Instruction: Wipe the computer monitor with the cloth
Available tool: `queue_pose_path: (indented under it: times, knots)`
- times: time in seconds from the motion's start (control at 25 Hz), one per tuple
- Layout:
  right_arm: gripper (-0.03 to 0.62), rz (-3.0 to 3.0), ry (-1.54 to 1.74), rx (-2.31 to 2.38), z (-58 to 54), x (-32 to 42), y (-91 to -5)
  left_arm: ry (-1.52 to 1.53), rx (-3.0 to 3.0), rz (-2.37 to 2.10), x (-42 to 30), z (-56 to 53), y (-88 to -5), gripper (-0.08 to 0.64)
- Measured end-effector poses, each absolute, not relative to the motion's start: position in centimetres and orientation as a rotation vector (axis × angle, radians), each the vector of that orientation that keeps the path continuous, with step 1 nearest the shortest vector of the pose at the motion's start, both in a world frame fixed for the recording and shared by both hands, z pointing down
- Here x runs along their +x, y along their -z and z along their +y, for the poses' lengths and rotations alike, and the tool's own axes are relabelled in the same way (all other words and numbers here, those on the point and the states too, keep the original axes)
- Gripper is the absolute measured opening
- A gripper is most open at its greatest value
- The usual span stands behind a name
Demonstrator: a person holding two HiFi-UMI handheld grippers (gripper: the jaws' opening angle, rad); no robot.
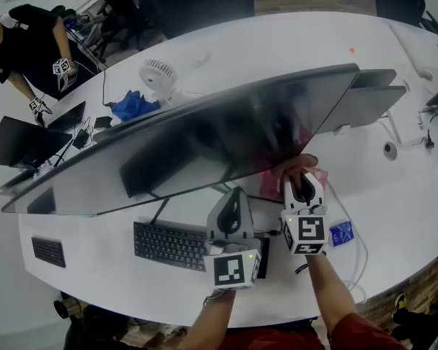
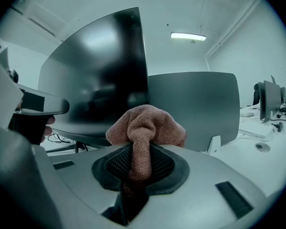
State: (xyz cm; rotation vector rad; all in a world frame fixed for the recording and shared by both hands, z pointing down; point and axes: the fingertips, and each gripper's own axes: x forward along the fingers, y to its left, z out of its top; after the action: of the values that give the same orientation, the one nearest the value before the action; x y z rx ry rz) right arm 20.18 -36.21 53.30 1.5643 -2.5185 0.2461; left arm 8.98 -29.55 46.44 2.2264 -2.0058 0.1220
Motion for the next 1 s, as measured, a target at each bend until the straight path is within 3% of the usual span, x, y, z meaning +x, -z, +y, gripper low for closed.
queue_pose_path:
  times: [1.0]
  knots:
    - [0.077, -2.596, -0.009, 1.657, -35.9, 20.7, -42.3, 0.023, 2.28, -2.054, 8.7, -27.9, -39.5, 0.023]
